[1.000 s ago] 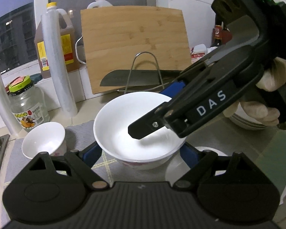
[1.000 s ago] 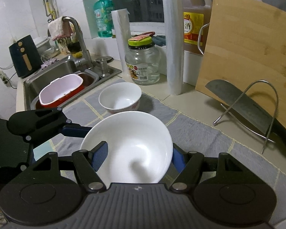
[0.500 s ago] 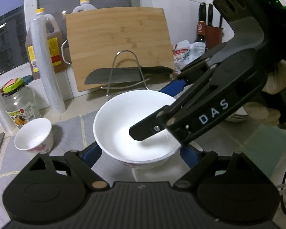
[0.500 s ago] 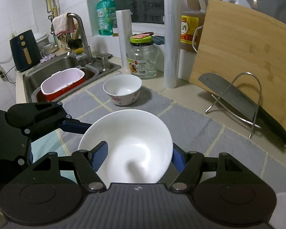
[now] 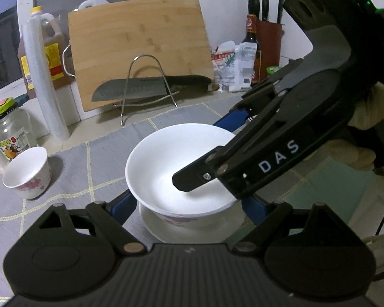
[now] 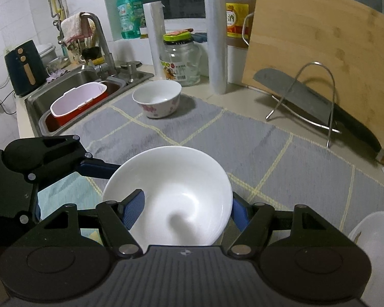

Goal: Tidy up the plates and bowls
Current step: 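Open the right tool to release the stacked white bowl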

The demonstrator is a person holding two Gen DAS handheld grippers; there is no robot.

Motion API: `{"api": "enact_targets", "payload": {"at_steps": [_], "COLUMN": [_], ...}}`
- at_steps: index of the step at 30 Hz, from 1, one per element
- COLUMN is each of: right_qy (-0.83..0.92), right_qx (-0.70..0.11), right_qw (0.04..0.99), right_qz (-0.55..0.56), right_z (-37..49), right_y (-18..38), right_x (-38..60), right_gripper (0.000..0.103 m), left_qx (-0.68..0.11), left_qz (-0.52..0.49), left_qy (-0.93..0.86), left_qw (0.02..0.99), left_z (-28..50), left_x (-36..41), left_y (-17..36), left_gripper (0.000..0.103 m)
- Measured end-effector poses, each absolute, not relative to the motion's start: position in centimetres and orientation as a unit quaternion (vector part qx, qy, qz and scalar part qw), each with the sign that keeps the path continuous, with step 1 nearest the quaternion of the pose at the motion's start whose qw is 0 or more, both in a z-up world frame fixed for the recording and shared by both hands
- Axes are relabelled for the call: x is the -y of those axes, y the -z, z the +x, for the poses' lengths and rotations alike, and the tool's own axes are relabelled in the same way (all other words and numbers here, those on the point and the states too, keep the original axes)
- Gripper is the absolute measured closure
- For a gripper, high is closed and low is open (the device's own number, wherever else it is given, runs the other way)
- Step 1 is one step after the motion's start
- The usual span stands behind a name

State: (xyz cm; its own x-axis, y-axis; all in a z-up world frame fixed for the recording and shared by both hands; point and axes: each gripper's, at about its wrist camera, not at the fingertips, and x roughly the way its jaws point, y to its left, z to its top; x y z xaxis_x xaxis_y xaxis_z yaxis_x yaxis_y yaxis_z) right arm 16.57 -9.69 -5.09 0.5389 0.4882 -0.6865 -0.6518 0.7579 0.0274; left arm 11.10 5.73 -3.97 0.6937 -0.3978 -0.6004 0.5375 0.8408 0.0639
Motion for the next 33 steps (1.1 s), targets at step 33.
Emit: {"api": "enact_targets", "payload": {"at_steps": [33], "right_qy": [-0.331], "right_qx": [-0.37], "right_qw": [0.86], "right_qz": [-0.118], "right_z": [16.9], "right_y": [6.6], "right_x": [9.6], "right_gripper": [0.027], "left_qx": [-0.324], "left_qz": [0.125], "left_qy": [0.251], "left_qw": [0.904], "left_z": [11.2], "left_x": [-5.3], "left_y": [5.0], "left_gripper": [0.014]}}
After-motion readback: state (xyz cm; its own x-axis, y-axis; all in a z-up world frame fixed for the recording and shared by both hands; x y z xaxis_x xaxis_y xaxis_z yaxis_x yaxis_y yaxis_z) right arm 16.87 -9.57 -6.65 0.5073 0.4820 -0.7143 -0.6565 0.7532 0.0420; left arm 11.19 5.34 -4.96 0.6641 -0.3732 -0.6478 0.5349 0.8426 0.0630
